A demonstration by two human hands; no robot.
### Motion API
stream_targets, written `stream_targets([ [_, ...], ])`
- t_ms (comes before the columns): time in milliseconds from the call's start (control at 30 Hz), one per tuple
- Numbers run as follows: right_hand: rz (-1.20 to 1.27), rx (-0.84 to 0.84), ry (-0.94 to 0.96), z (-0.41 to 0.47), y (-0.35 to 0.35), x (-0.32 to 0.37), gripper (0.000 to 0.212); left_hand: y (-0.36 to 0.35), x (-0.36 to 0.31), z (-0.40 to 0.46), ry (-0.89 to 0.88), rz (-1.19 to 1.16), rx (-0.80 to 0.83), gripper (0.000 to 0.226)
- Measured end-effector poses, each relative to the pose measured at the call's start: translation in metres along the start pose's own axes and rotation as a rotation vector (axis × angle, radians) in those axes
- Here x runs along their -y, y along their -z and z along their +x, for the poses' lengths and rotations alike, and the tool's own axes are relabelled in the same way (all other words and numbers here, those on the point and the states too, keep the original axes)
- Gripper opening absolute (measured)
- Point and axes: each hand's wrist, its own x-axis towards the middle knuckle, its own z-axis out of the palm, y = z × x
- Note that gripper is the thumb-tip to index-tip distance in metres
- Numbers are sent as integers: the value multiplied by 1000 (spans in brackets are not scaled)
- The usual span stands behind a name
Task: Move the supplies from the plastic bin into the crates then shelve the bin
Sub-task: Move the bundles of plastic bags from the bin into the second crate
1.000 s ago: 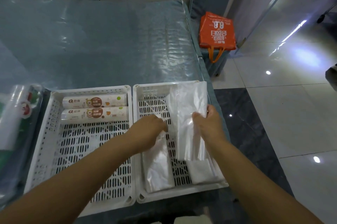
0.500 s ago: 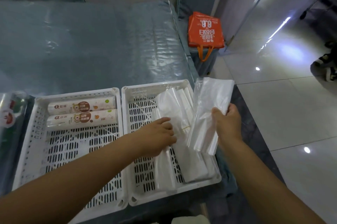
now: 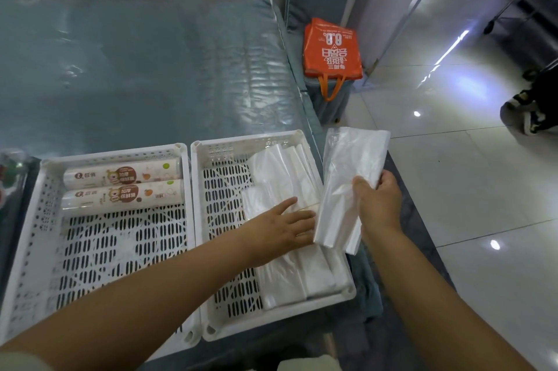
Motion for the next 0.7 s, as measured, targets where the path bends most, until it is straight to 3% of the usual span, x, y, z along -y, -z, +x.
stream_targets([
  [233,-17,33,17,-3,3,2,17,-2,2,-5,-69,-31,26,63],
  [333,-32,80,18,-10,-1,6,19,-1,4,-11,-52,-47,-50,75],
  [400,-39,125,32,-17,-6,10,18,0,5,-23,158,-70,-116,85],
  [467,-63,181,49,-29,-14,9,14,4,7,-41,570,-204,-216,84],
  [567,-153,275,69,-53,-36,-3,13,17,6,-68,1066,-473,-392,55],
  [700,-313,389,171,-92,-70,-27,19,23,-18,-90,1131,-791,-404,36],
])
